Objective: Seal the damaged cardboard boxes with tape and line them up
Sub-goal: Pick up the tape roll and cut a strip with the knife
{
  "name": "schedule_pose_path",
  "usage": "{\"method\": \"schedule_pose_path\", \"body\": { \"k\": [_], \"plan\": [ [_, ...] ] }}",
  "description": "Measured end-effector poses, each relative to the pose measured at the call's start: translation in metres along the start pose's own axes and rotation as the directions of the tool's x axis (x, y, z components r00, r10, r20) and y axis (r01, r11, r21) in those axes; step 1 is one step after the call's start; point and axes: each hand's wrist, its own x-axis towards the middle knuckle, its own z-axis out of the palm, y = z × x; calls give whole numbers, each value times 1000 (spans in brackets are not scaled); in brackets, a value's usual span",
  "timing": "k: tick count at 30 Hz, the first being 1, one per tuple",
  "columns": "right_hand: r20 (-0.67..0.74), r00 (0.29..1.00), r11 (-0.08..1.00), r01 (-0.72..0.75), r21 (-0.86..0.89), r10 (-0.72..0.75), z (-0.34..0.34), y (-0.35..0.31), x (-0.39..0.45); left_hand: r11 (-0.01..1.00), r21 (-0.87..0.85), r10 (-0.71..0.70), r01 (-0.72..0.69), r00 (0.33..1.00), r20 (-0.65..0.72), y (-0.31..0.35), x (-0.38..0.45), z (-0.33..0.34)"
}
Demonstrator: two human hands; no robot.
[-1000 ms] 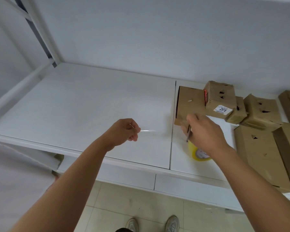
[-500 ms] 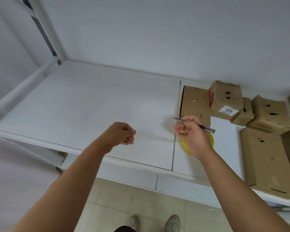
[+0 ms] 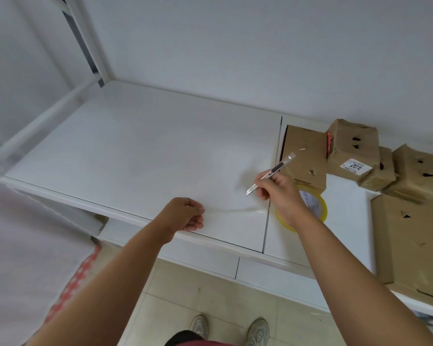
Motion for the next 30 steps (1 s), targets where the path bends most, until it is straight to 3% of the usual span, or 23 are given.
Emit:
{"method": "schedule_pose_path", "body": {
  "k": [3, 8, 13, 23, 30],
  "plan": [
    [35, 999, 990, -28, -142, 34, 5, 3, 5, 999, -25, 21, -22, 999, -42, -4, 0, 0],
    [190, 979, 976, -32, -213, 73, 1, 3, 4, 998, -56, 30, -34, 998, -58, -9, 0, 0],
    [150, 985, 979, -51, -199, 82, -2, 6, 9, 995, -96, 33, -40, 996, -80, -13, 2, 0],
    [244, 968, 894, 64, -443, 52, 4, 15, 0, 993, 1, 114, -115, 982, -148, -23, 3, 6],
    [295, 950, 876, 54, -479, 103, 4, 10, 0, 993, 47, 116, -110, 981, -156, -20, 3, 6]
  ]
}}
